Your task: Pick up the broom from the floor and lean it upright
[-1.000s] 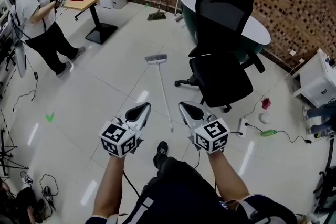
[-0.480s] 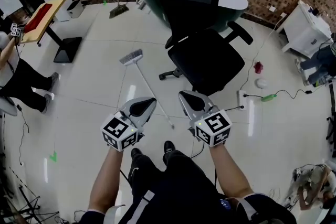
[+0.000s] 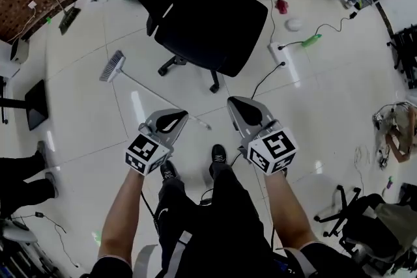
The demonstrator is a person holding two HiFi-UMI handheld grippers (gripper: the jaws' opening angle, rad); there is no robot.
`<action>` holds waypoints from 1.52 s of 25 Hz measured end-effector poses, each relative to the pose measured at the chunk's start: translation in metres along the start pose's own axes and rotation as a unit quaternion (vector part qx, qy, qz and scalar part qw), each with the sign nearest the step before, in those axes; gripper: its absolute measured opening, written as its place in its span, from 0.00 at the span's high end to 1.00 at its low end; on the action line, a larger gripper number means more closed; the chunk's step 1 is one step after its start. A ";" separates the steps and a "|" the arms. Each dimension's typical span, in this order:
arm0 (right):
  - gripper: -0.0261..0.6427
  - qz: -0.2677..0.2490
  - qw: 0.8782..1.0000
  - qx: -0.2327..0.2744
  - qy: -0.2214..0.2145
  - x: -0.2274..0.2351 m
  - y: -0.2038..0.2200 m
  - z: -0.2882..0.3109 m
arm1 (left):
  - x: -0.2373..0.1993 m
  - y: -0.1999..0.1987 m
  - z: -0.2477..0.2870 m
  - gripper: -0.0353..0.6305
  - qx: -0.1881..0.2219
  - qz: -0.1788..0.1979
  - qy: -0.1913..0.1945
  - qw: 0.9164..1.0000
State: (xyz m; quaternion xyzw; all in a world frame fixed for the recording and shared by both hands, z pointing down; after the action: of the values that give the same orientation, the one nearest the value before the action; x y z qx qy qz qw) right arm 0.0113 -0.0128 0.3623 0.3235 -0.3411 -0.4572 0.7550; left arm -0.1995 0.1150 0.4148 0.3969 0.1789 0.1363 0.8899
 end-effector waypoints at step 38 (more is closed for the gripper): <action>0.95 0.297 0.912 -0.043 0.280 0.074 0.434 0.198 | -0.087 0.460 0.486 0.69 -0.382 0.397 0.271 0.789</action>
State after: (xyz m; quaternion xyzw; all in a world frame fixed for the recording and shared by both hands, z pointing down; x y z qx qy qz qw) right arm 0.0806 0.0461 0.8359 0.2889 -0.1761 -0.1166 0.9338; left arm -0.1165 0.0595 1.0824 0.0074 0.1729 0.6368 0.7514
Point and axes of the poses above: the fingertips, and each gripper's own axes: z forward along the fingers, x to its right, y out of its underside, the point moved 10 cm from there along -z, backward along the fingers, and after that the axes turned 14 degrees about -x, right-handed, at the moved point
